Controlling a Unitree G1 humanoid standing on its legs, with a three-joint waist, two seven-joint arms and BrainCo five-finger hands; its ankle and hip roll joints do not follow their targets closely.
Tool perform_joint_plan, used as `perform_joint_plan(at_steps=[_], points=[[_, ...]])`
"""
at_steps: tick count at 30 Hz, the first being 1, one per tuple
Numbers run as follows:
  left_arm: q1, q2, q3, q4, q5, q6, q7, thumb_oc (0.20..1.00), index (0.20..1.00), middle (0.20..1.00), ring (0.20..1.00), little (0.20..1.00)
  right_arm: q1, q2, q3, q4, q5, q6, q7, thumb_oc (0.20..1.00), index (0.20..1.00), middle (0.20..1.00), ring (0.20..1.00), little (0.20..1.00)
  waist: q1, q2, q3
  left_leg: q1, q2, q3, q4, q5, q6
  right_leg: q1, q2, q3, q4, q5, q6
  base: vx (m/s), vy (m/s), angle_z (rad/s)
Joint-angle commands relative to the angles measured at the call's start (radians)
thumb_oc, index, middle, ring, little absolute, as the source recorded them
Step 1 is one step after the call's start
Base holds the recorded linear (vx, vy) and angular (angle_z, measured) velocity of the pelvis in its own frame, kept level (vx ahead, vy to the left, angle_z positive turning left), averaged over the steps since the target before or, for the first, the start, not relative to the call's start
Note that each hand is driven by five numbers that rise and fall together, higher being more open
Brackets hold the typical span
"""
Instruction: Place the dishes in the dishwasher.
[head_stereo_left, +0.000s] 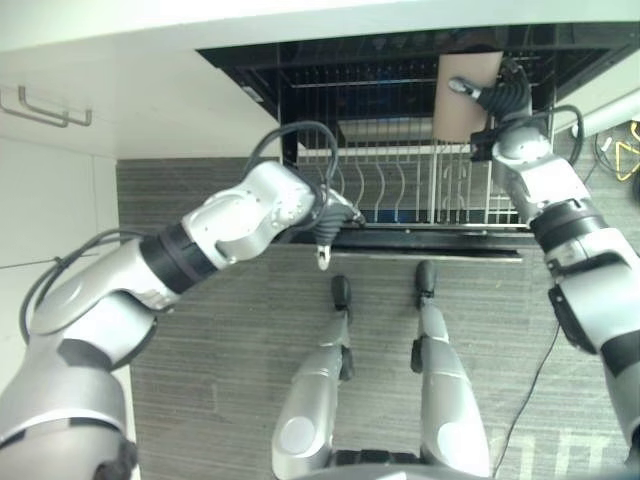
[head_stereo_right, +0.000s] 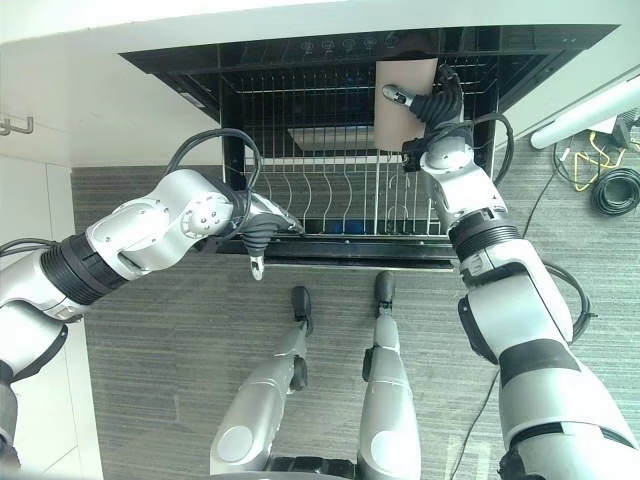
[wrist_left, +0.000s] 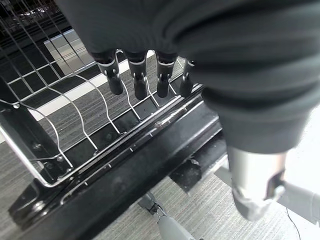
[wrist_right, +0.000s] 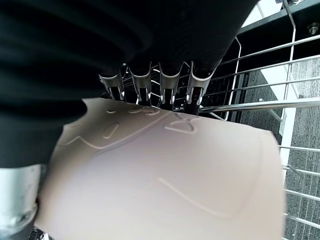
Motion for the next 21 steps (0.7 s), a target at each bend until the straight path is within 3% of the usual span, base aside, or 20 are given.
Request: perform_joint_plan(at_steps=[1,17,18,19,21], points=[[-0.017,0.031,0.023,-0.059,-0.033,-0.028,0.01,1.0,1.0,1.0,1.0,1.0,-0.09,-0.05,-0.034,-0.023,-0.02,-0.044,-0.04,0.2,0.2,0.2,0.2,0.2,0.019,0.008,-0.012,-0.122,-0.01,0.018,0.165,-0.038,-0.024,-0.042,-0.053,-0.056,0.113,-0.058,0.058,0.0,0.0,0.0],[0.005,0.058,-0.001,-0.046,-0.023,-0.042,0.08,1.0,1.0,1.0,1.0,1.0,-0.027,-0.062,-0.029,0.082,-0.019,0.001,-0.045,0.2,0.2,0.2,0.2,0.2,0.02,0.018,-0.012,-0.14,-0.01,0.023,0.161,-0.034,-0.023,-0.06,-0.055,-0.059,0.108,-0.051,0.062,0.0,0.0,0.02],[0.005,0.059,0.0,-0.048,-0.024,-0.04,0.081,1.0,1.0,1.0,1.0,1.0,-0.025,-0.062,-0.027,0.088,-0.017,0.001,-0.038,0.442,0.442,0.442,0.442,0.442,0.02,0.019,-0.012,-0.14,-0.01,0.025,0.159,-0.034,-0.023,-0.06,-0.055,-0.06,0.106,-0.05,0.062,0.0,0.0,0.0],[0.004,0.058,-0.002,-0.052,-0.025,-0.035,0.082,1.0,1.0,1.0,1.0,1.0,-0.021,-0.06,-0.022,0.096,-0.015,0.0,-0.039,1.0,1.0,1.0,1.0,1.0,0.02,0.02,-0.012,-0.14,-0.009,0.029,0.158,-0.032,-0.024,-0.06,-0.057,-0.061,0.105,-0.049,0.063,0.0,0.0,0.0],[0.001,0.059,-0.004,-0.052,-0.025,-0.033,0.083,1.0,1.0,1.0,1.0,1.0,-0.017,-0.056,-0.02,0.111,-0.018,-0.008,-0.042,1.0,1.0,1.0,1.0,1.0,0.02,0.022,-0.012,-0.143,-0.008,0.031,0.158,-0.03,-0.025,-0.062,-0.058,-0.063,0.104,-0.047,0.064,0.0,0.0,0.0]])
